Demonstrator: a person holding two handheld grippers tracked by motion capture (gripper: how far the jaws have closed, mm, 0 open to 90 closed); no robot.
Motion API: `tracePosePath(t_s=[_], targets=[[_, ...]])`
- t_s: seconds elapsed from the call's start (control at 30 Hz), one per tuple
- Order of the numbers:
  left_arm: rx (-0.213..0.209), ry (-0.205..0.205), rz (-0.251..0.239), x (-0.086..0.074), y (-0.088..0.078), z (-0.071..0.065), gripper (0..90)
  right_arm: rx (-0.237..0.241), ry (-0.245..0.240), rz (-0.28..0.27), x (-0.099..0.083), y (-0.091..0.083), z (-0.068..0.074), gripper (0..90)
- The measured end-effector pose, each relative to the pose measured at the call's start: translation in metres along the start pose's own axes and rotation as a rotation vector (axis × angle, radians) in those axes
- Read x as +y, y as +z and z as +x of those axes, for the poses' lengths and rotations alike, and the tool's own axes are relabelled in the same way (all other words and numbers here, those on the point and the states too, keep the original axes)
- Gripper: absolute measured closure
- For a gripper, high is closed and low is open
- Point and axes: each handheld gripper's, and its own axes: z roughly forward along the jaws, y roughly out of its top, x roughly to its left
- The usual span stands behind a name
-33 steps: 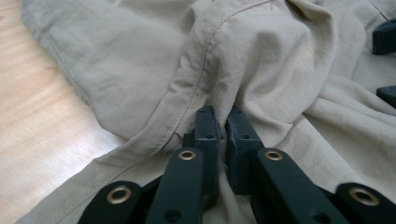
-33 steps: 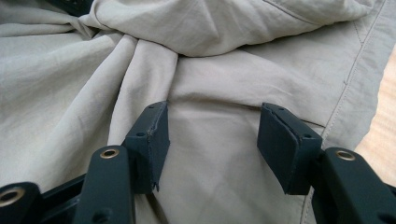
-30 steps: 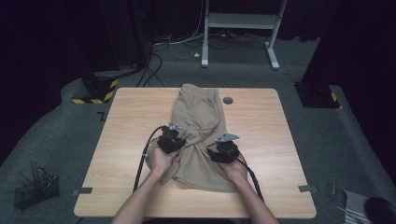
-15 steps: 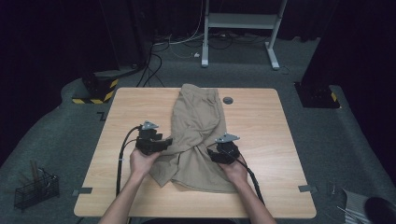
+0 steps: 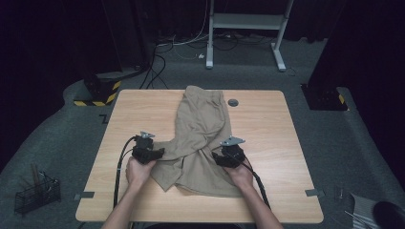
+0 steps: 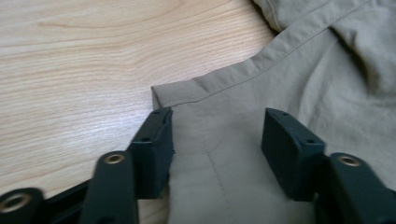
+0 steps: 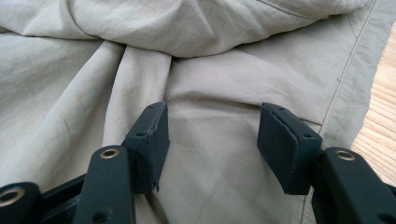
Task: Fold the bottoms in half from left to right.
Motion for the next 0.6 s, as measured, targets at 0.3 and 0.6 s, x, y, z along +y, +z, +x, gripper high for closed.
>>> tracePosePath(t_s=[0.3, 0.6], targets=[[-0.038, 0.013, -0.014, -0.002, -0.001, 0.003, 84.5, 0.074, 0.016, -0.011, -0.015, -0.034, 0.007, 45.4], [-0.292, 0.073, -0.279, 0.005, -0.053, -0.031, 86.6, 0.025, 0.007, 0.000, -0.033, -0.045, 0.006, 44.3]])
